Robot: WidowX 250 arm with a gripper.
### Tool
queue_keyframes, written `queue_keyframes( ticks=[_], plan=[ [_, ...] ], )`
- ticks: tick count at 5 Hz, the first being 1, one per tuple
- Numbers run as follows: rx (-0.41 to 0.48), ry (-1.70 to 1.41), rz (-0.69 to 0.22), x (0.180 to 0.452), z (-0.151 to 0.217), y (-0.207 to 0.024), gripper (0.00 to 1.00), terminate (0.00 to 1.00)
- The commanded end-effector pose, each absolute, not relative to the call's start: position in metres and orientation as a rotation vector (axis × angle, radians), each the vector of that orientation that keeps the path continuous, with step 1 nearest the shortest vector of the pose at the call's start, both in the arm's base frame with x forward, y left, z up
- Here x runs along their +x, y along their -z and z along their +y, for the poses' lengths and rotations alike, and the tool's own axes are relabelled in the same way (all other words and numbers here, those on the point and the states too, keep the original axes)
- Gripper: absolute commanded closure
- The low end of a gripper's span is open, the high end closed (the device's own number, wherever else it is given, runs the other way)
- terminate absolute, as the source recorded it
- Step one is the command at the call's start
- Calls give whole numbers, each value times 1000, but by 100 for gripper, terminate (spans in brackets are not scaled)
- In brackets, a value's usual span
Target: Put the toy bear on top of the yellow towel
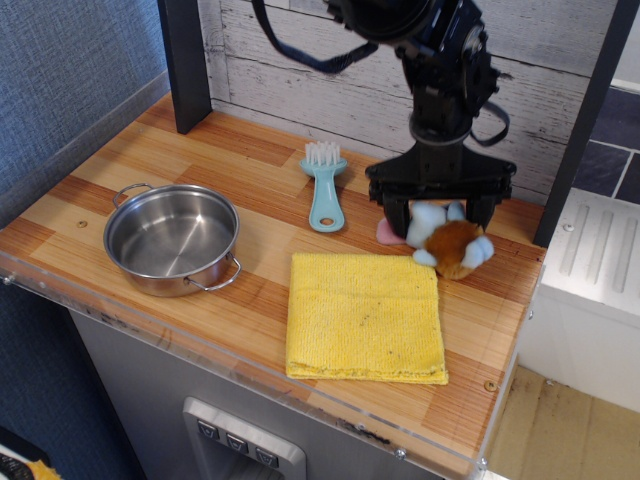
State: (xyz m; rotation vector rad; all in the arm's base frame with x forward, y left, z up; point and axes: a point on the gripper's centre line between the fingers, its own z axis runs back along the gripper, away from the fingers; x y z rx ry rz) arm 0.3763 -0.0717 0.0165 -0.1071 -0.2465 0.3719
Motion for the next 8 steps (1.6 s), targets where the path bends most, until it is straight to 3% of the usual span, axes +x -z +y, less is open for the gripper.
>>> queue_keyframes(
  ticks=[1, 2, 6, 8],
  plan=[
    [-108, -356, -284, 371, -71, -32, 100, 0],
    [-114, -359, -309, 372, -66, -41, 100, 0],
    [-113, -345, -459, 392, -64, -113, 100, 0],
    [-20, -175, -428, 346, -70, -131, 100, 0]
  ],
)
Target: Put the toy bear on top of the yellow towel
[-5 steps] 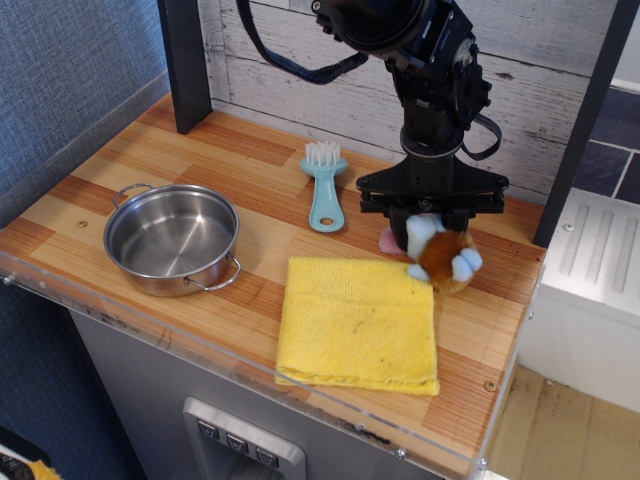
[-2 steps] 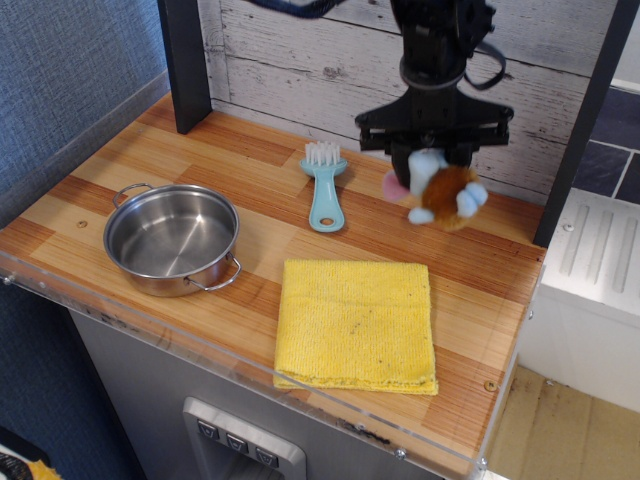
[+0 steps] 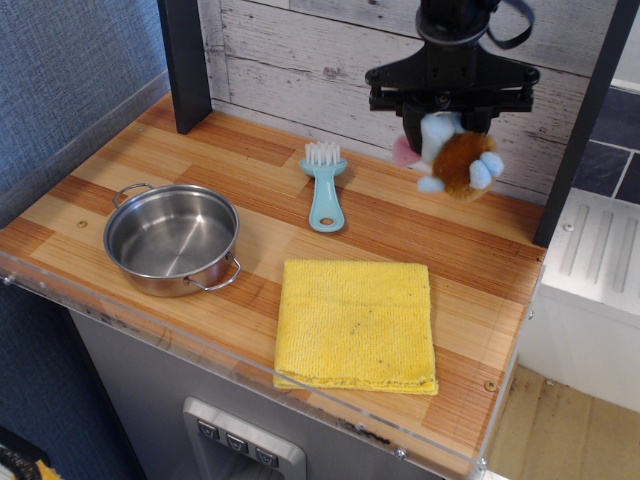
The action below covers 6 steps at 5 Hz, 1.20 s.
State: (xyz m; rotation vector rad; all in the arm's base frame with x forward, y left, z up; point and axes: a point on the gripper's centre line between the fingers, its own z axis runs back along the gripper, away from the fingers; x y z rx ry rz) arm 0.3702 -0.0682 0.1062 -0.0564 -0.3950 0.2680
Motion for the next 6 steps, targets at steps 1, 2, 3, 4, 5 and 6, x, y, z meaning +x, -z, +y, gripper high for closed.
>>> queue_keyframes(
  ticks=[1, 2, 3, 4, 5, 6],
  plan=[
    [7, -133, -425, 324, -62, -131, 100, 0],
    [47, -135, -399, 292, -43, -117, 100, 0],
    [58, -119, -347, 272, -29, -99, 100, 0],
    [52, -104, -311, 267, -30, -80, 100, 0],
    [39, -68, -342, 281, -45, -66, 100, 0],
    [31, -47, -339, 291, -53, -58, 100, 0]
  ],
)
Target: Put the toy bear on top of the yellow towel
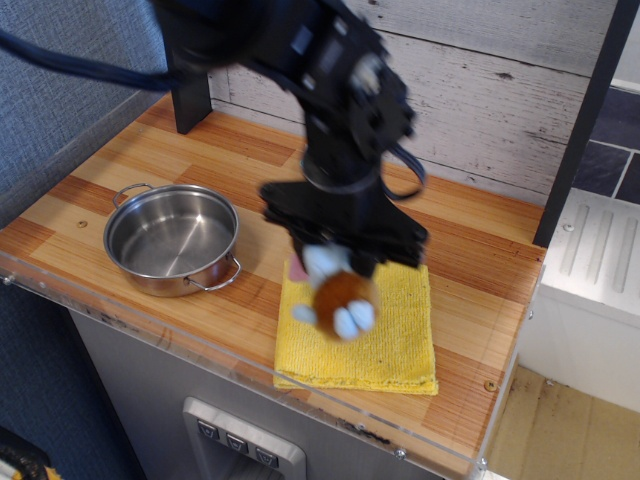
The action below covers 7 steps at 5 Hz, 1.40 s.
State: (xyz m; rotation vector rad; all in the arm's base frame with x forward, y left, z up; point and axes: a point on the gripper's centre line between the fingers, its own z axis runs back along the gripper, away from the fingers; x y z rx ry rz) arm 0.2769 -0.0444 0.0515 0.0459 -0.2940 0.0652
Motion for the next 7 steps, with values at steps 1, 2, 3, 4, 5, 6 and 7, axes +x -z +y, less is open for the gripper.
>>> queue_keyframes(
  ticks=[1, 2, 3, 4, 5, 6, 7],
  plan=[
    [37, -68, -282, 290, -40, -45, 100, 0],
    [64, -47, -255, 285, -32, -41, 100, 0],
    [65, -72, -179, 282, -31, -41, 0, 0],
    [67, -39, -141, 288, -37, -43, 0, 0],
    [71, -33, -131, 289, -40, -46, 0, 0],
    [82, -40, -132, 289, -40, -50, 0, 0],
    [83, -41, -147, 290, -42, -56, 0, 0]
  ],
)
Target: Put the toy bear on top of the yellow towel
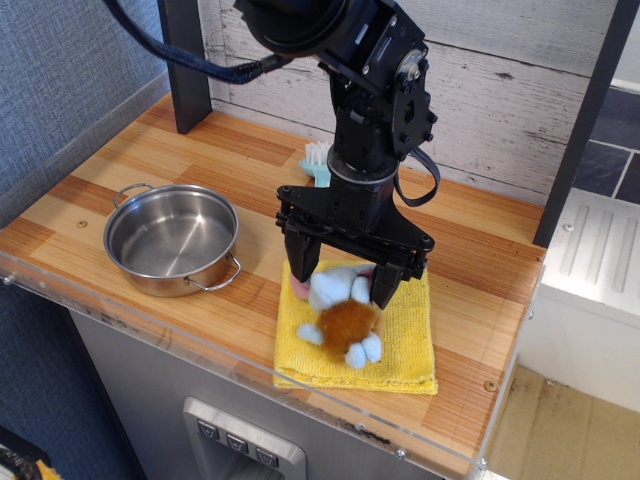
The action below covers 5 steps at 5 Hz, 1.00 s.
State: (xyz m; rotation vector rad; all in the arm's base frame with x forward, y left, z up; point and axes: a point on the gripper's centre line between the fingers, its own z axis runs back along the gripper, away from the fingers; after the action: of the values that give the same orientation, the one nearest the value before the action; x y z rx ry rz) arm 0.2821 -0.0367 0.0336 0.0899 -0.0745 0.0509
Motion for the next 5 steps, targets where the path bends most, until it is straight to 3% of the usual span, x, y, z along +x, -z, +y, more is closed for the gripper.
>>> queue_keyframes(
  ticks=[1, 3, 5],
  plan=[
    [67, -27, -213, 298, -47, -78, 0, 0],
    [85, -39, -381, 313, -59, -137, 0, 0],
    [143, -43, -421, 303, -56, -182, 0, 0]
  ],
)
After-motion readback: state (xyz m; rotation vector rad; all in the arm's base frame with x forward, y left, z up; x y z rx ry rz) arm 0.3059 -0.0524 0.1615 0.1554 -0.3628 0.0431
